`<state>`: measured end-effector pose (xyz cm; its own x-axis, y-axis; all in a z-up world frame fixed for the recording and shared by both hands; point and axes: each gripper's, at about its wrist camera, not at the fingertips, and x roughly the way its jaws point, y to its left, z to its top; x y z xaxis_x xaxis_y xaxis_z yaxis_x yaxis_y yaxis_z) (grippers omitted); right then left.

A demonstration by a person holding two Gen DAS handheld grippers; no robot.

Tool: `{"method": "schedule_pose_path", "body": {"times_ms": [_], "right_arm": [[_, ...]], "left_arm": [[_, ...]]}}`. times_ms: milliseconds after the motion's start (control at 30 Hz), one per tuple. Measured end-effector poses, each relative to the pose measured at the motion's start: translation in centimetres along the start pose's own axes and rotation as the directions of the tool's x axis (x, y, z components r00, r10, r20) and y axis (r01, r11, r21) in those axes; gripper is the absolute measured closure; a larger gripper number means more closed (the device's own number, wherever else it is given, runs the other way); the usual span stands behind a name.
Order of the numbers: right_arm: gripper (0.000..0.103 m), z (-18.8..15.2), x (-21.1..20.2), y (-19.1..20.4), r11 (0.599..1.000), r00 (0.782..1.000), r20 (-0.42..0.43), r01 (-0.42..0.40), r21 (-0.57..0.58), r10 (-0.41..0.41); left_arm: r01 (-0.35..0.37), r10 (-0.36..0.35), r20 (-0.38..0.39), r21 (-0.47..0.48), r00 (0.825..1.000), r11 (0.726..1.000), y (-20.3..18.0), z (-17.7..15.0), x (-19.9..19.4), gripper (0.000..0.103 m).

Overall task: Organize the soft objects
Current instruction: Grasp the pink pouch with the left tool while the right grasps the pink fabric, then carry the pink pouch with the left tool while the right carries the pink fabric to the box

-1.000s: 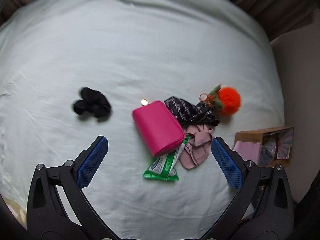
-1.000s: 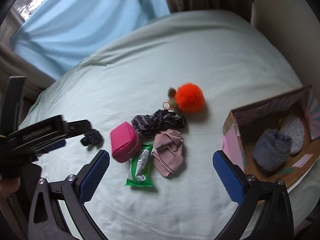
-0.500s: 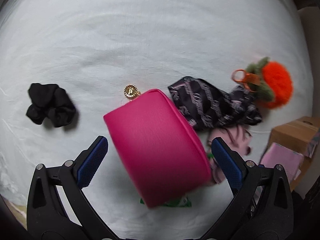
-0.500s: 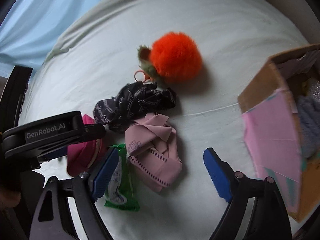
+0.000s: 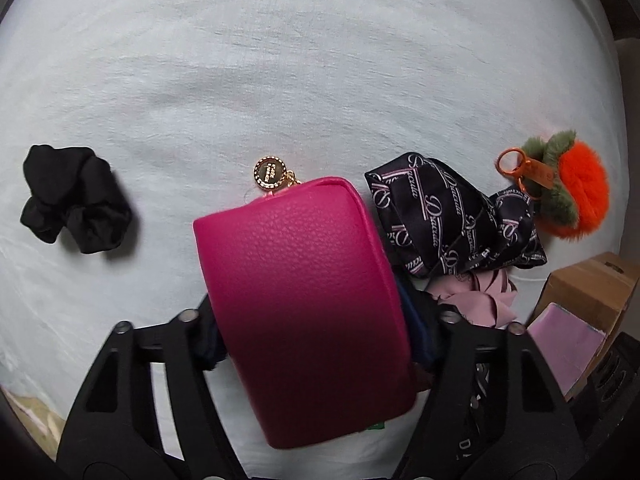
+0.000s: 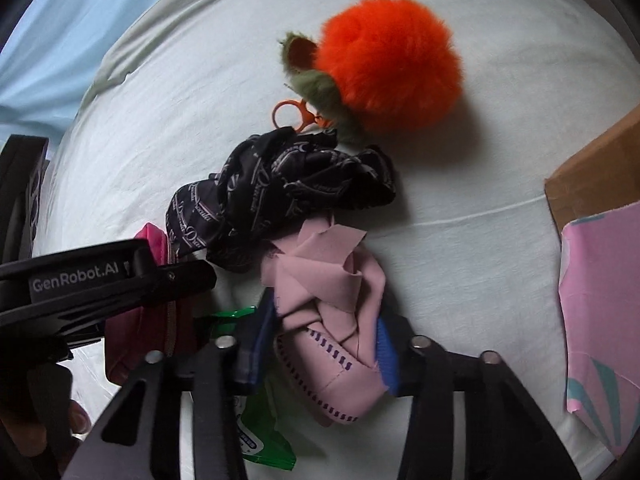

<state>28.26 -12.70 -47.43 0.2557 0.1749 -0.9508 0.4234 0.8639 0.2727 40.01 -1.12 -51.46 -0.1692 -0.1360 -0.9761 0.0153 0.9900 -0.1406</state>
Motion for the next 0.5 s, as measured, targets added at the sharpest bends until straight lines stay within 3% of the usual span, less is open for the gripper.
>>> {"method": "schedule_pose_path", "body": {"times_ms": [233,500], "right_arm": [[0.079,-0.4,-1.3,-0.2,1.000,0.999,0.025,-0.019,-0.013,0.020],[0.081,-1.0,-5.0,0.3,0.999,0.996,0.090,-0.026,-0.029,0.028]], "left_arm": [[0.016,-0.016,0.024,-0.016,1.000,1.000,0.4,-1.3,-0.8,0.059],[0.027,-0.026,0.095,-0.010,0.995,1.000,0.8,-4.7,-5.2,0.061]]}}
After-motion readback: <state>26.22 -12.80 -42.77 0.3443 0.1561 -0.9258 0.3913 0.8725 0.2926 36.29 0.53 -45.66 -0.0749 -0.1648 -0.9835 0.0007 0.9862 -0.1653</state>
